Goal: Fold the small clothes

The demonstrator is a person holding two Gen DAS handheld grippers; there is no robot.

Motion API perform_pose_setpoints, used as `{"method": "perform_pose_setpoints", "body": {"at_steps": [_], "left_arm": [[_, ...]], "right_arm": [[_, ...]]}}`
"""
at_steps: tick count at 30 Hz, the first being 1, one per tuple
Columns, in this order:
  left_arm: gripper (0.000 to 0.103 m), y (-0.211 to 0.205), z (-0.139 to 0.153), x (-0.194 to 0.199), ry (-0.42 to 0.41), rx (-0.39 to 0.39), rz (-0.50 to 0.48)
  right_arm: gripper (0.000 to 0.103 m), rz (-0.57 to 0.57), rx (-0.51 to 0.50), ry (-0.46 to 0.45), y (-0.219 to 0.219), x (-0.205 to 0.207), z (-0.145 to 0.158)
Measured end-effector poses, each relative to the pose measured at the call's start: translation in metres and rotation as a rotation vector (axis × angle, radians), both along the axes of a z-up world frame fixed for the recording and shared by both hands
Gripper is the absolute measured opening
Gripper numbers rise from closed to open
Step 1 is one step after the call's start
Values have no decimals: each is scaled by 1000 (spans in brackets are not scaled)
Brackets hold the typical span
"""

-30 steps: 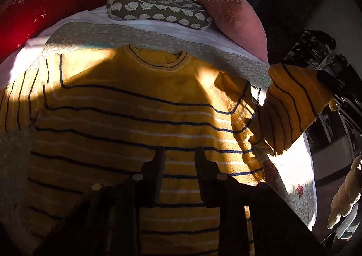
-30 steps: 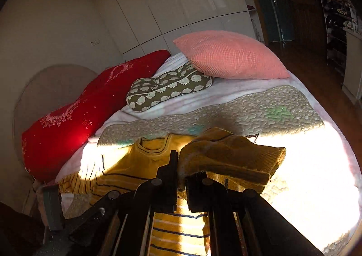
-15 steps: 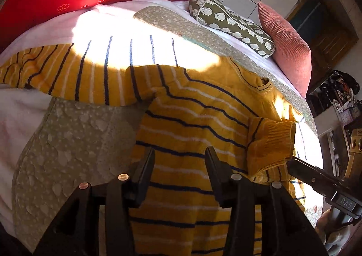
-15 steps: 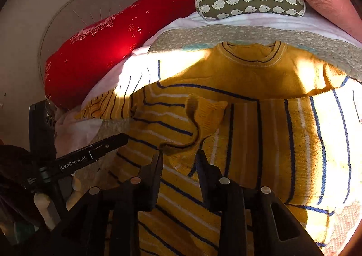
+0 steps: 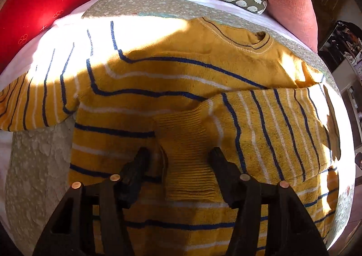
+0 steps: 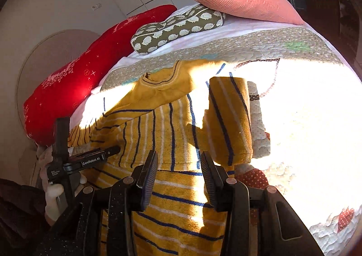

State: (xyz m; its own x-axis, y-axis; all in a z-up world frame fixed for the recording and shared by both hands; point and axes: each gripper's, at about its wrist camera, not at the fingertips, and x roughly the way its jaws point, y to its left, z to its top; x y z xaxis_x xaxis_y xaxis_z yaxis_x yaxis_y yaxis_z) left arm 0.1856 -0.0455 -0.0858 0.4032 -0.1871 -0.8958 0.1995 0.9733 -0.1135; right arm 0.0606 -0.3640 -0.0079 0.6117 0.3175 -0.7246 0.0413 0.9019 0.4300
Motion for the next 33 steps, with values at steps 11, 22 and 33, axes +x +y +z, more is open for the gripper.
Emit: {"method": "perform_pose_setpoints", "body": {"at_steps": [11,22,33], "left_arm": [[6,52,27,35,-15,11,157],[31,106,41,3,-17,-146,179],[35,87,31,-17,-12,-128,128]], "right_arm": [[43,-70,55,10,-29,3,-13],[52,-163,178,78,-53,50,-53],[53,71,-104,78,6,12,-47]]}}
